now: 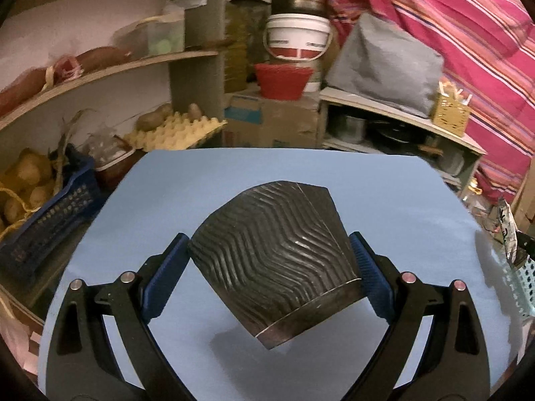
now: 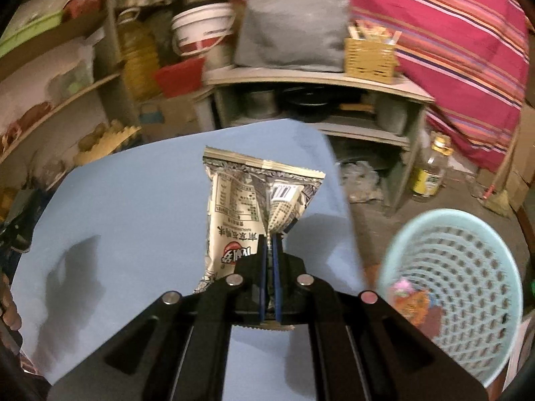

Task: Collect trash
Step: 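Carry the black cup and beige bag over the basket and open both tools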

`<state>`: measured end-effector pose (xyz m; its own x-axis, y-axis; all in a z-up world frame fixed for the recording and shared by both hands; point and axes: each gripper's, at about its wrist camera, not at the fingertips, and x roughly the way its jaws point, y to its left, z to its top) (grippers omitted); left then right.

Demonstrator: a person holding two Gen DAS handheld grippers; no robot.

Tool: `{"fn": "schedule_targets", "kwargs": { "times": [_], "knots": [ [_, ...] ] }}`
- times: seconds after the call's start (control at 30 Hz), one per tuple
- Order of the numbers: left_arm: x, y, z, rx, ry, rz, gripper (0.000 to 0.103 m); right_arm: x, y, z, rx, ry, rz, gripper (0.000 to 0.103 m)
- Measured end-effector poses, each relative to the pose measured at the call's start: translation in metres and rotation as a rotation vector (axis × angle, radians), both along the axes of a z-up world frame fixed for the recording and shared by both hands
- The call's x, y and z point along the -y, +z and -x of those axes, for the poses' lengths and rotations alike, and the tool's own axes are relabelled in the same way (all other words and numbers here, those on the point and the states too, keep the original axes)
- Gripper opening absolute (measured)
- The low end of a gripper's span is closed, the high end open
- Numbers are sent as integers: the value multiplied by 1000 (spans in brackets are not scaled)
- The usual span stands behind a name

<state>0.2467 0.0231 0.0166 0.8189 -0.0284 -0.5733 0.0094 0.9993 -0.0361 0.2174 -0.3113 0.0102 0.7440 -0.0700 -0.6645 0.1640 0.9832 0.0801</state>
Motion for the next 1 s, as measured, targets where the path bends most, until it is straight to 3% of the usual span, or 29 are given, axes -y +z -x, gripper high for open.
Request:
{"fn": "schedule_targets", "kwargs": {
  "times": [0.23, 0.5, 0.67, 0.77, 0.9, 1.0],
  "knots": [
    [75, 9, 14, 21, -73, -38, 91, 75, 2, 37, 28, -98, -21, 4],
    [147, 1, 21, 9, -138, -42, 91, 145, -15, 69, 54, -187, -56, 4],
    [191, -6, 23, 8, -180, -47, 91, 170, -35, 79, 46, -212, -106, 4],
    [215, -10, 26, 11, -209, -43, 91, 176, -35, 84, 56, -224, -87, 4],
    [257, -18, 30, 7, -263, -30, 91, 186, -40, 89, 70, -227, -134, 4],
    [289, -24, 36, 2, -311, -41, 91, 189, -44, 87, 58, -235, -104, 4]
  ]
}}
